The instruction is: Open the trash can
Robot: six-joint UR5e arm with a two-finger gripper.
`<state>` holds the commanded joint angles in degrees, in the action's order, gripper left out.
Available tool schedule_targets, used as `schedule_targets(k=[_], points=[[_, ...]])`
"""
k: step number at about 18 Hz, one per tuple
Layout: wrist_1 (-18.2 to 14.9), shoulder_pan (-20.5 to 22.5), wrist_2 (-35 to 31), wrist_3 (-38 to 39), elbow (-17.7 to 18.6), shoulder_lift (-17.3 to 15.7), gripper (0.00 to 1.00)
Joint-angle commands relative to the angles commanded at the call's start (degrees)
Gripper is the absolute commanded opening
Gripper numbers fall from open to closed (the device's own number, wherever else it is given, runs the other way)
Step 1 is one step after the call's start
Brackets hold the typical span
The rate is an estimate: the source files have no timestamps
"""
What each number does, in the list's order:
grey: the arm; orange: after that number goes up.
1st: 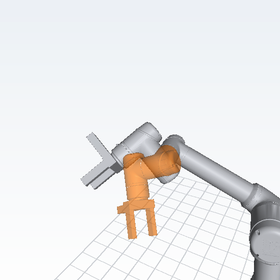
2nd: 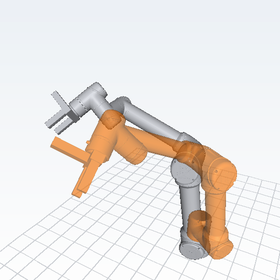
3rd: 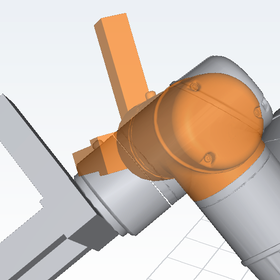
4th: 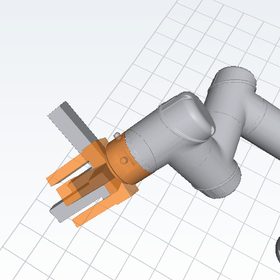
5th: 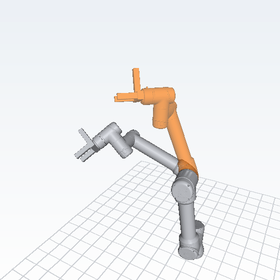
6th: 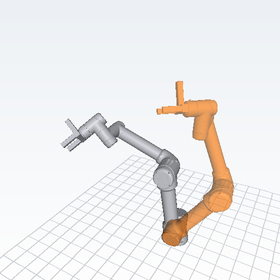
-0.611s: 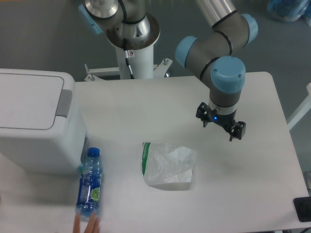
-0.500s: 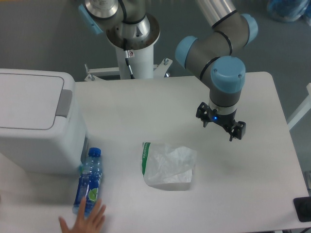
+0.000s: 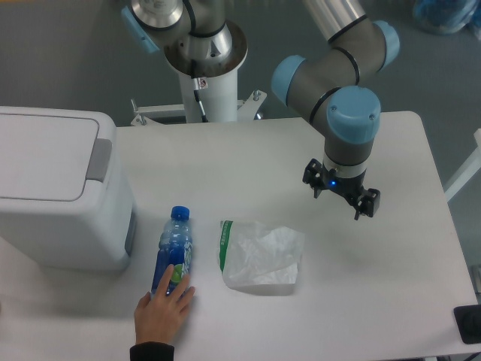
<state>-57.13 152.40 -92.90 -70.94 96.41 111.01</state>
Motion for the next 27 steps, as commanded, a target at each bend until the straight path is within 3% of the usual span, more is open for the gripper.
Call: schedule_targets(k=[9,10,14,19,23,25,27], points=[[-0.6,-4.7,1.1,18.5,-2.2,-1.1,1.00],[-1.6,-5.3,2.5,20.1,-2.1,-2.2,1.00],[-10.4,-6.6,9.7,23.6,-3.8,-7.2,1.00],[-20.2,-12.5,16.8,33.6,-10.4,-8.3,1.00],[-21.2,-17.3,24.1,39.6,-12.4,-9.0,1.00],[-20.7,-17.4,30.8,40.2,-11.9,-10.6,1.00],[-20.6,-17.8,31.1,43.8,-12.3,-12.6,1.00]])
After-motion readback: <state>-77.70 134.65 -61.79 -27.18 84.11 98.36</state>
